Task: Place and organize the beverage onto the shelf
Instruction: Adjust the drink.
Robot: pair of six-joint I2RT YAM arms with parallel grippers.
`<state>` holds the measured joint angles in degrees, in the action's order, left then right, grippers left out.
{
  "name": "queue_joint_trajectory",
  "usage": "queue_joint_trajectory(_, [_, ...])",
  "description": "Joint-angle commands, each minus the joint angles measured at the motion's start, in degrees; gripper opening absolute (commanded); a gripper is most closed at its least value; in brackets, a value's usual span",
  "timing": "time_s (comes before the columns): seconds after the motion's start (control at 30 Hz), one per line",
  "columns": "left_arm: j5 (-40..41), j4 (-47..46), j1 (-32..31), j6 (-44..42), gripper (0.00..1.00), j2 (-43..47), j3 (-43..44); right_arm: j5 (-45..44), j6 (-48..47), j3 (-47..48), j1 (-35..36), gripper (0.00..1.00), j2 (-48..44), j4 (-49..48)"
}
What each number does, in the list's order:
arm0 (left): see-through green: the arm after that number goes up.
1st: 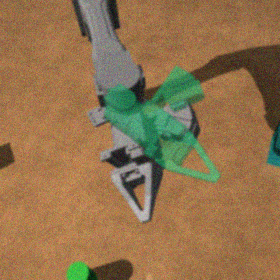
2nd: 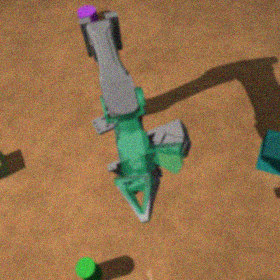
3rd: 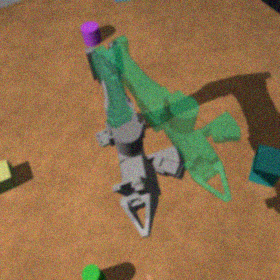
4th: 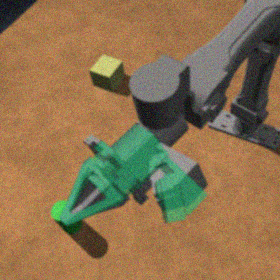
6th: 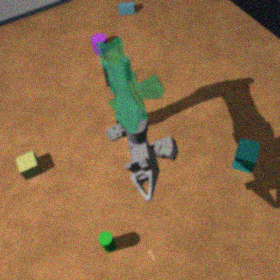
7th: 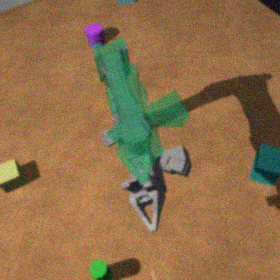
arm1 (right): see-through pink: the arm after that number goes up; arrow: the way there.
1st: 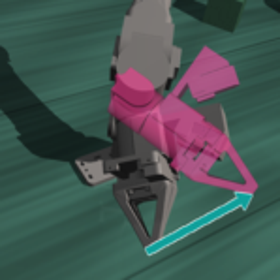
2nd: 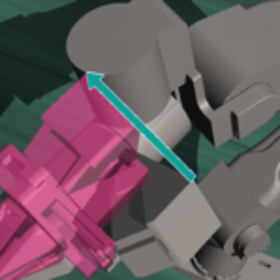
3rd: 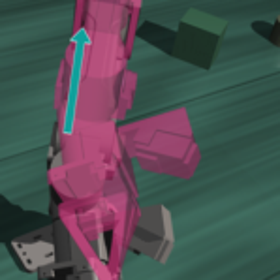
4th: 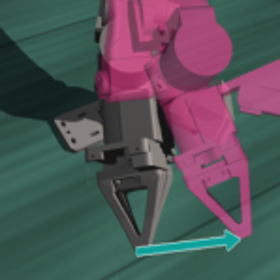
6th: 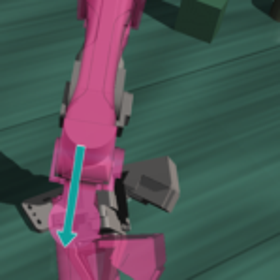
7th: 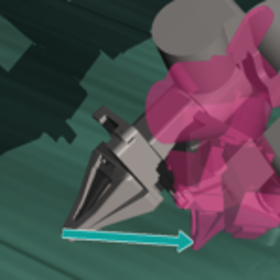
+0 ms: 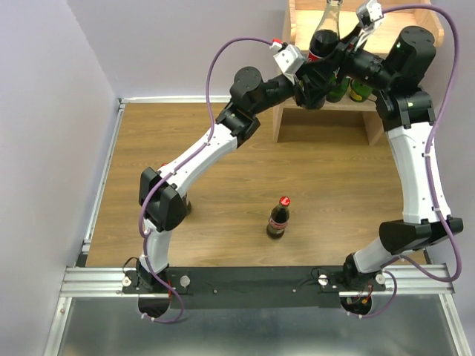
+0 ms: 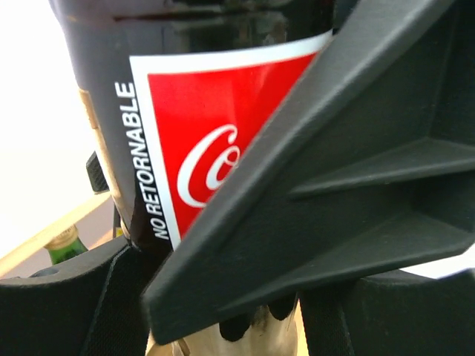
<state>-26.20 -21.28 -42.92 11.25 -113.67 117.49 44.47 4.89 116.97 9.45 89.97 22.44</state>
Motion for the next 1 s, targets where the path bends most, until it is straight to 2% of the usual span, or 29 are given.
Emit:
queue_joint_trajectory(0.0, [-0.2, -13.2, -1.1, 1.3, 0.0, 4.9, 4.3, -0.5, -3.2, -2.7, 2.3, 0.65, 0.6, 3.9])
queue_joint_trajectory(0.03, [0.0, -13.2, -1.1, 1.4, 0.0, 4.9, 4.3, -0.3, -3.5, -3.0, 2.3, 0.47, 0.6, 3.9])
queue_joint_trajectory(0.1, [0.2, -13.5, -1.2, 1.7, 0.0, 5.0, 4.1, 0.2, -3.7, -3.0, 2.4, 0.32, 0.5, 3.9])
queue_joint_trajectory(0.13, [0.3, -13.7, -1.1, 1.8, 0.0, 5.2, 3.6, 0.4, -3.9, -2.9, 2.5, 0.2, 0.1, 3.8])
queue_joint_trajectory(0.2, [0.4, -14.6, -1.1, 2.0, 0.0, 5.5, 2.9, 0.3, -4.4, -2.8, 2.5, 0.1, -0.5, 3.8])
queue_joint_trajectory(0.23, [0.5, -15.0, -1.1, 2.5, 0.0, 5.6, 1.9, 0.0, -4.3, -2.8, 2.5, 0.0, -0.8, 3.8])
queue_joint_trajectory(0.5, [0.1, -24.4, -0.4, 10.3, 0.02, 5.0, -4.7, -4.1, -7.5, -3.7, 2.5, 0.0, -2.6, 3.7])
queue_joint_trajectory(0.53, [0.0, -25.0, -0.3, 11.2, 0.1, 4.7, -4.9, -5.3, -7.6, -4.2, 2.4, 0.01, -2.9, 3.4])
queue_joint_trajectory(0.63, [-0.8, -27.5, -0.1, 13.8, 0.21, 2.9, -4.8, -6.1, -7.9, -6.0, 2.5, 0.0, -3.6, 1.8])
queue_joint_trajectory(0.97, [-5.9, -33.5, 0.6, 18.5, 0.42, 0.5, -6.8, -7.6, -7.0, -10.4, 2.5, 0.0, -4.2, -1.7])
